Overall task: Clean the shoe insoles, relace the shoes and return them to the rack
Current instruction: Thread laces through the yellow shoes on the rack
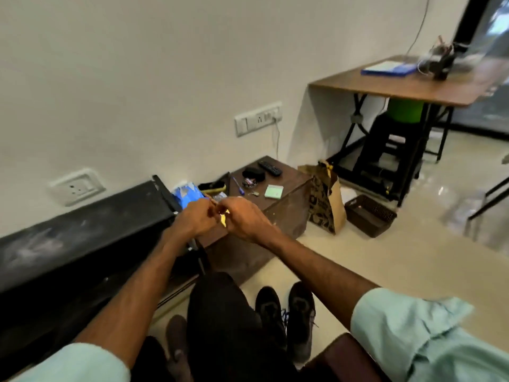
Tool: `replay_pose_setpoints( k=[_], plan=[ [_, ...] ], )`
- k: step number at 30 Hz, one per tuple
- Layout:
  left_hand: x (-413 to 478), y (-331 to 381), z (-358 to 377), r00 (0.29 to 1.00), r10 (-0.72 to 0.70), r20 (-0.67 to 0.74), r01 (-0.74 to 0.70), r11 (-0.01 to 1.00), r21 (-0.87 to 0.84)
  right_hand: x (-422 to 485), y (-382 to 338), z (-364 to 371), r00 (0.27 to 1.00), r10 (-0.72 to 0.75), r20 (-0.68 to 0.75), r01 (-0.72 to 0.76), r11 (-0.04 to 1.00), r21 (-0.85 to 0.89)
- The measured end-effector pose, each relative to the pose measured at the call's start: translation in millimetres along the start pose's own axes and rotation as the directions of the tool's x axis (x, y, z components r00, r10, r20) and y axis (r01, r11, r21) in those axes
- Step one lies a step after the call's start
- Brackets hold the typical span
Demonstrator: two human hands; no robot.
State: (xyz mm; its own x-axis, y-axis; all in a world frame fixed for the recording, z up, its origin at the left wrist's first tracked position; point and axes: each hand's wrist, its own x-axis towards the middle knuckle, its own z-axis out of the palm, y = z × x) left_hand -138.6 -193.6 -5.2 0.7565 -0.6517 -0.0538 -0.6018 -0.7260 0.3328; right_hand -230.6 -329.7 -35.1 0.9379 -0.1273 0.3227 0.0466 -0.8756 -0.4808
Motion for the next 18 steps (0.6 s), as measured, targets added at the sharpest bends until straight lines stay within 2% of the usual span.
replay_pose_setpoints(
  k=[6, 9, 14, 18],
  plan=[
    [-82, -66, -122, 0.992, -0.102, 0.073, 0.091, 0.987, 0.134, 35, -138, -5, 0.971, -0.217, 0.096, 0.215, 0.976, 0.035],
    [-117, -114, -153, 0.952, -0.231, 0.201, 0.209, 0.97, 0.128, 48, -194, 23, 0.936, -0.302, 0.18, 0.287, 0.952, 0.106],
    [-177, -213, -151, 0.804, -0.43, 0.411, 0.449, 0.892, 0.055, 49, -270, 109, 0.866, -0.364, 0.343, 0.302, 0.928, 0.22],
    [-223, -299, -104, 0.627, -0.525, 0.575, 0.589, 0.803, 0.091, 29, -311, 198, 0.739, -0.389, 0.55, 0.254, 0.917, 0.307]
  ],
)
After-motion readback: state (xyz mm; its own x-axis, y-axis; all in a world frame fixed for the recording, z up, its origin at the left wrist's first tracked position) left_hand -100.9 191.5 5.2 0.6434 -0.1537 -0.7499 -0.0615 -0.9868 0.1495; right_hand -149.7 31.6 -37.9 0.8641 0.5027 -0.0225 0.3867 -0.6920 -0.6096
